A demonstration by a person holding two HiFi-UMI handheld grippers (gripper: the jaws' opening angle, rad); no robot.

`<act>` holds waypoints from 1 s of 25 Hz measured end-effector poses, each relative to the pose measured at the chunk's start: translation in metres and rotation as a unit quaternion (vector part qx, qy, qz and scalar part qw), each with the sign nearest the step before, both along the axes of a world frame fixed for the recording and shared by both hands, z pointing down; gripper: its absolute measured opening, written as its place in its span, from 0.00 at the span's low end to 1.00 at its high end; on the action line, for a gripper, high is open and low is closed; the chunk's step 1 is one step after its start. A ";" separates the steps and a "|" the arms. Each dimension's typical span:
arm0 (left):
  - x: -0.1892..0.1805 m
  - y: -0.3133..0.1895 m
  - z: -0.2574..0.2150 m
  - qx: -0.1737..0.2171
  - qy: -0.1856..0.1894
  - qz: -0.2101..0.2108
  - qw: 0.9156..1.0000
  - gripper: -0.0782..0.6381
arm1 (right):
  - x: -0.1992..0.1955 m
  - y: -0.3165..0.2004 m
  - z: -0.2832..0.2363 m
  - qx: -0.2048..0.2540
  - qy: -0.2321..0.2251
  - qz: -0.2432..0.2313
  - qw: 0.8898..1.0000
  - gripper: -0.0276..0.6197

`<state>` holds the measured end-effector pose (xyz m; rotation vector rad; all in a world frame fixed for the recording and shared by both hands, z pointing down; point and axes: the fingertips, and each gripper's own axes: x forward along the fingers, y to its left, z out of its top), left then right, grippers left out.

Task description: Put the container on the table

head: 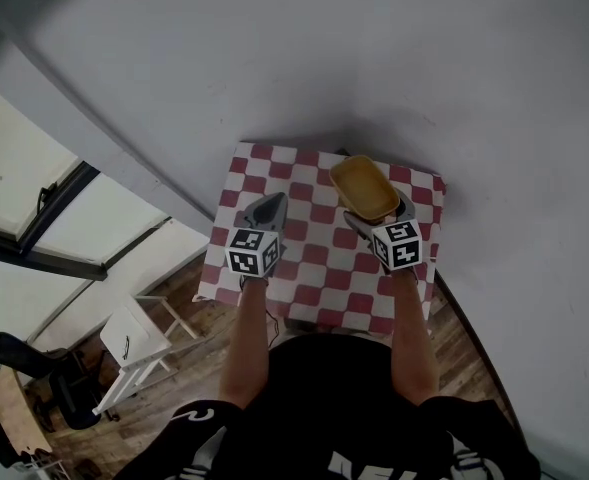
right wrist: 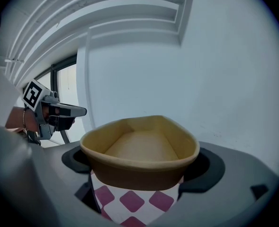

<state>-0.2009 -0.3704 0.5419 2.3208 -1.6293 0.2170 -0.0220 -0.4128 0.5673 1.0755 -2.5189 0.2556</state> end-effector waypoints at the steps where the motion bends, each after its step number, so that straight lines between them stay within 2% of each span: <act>1: 0.002 -0.002 0.000 0.000 -0.001 0.000 1.000 0.14 | 0.002 -0.002 0.000 0.000 -0.002 0.000 1.000 0.91; 25: 0.024 -0.015 -0.005 0.006 -0.014 0.009 1.000 0.14 | 0.018 -0.013 -0.001 0.001 -0.007 -0.009 1.000 0.91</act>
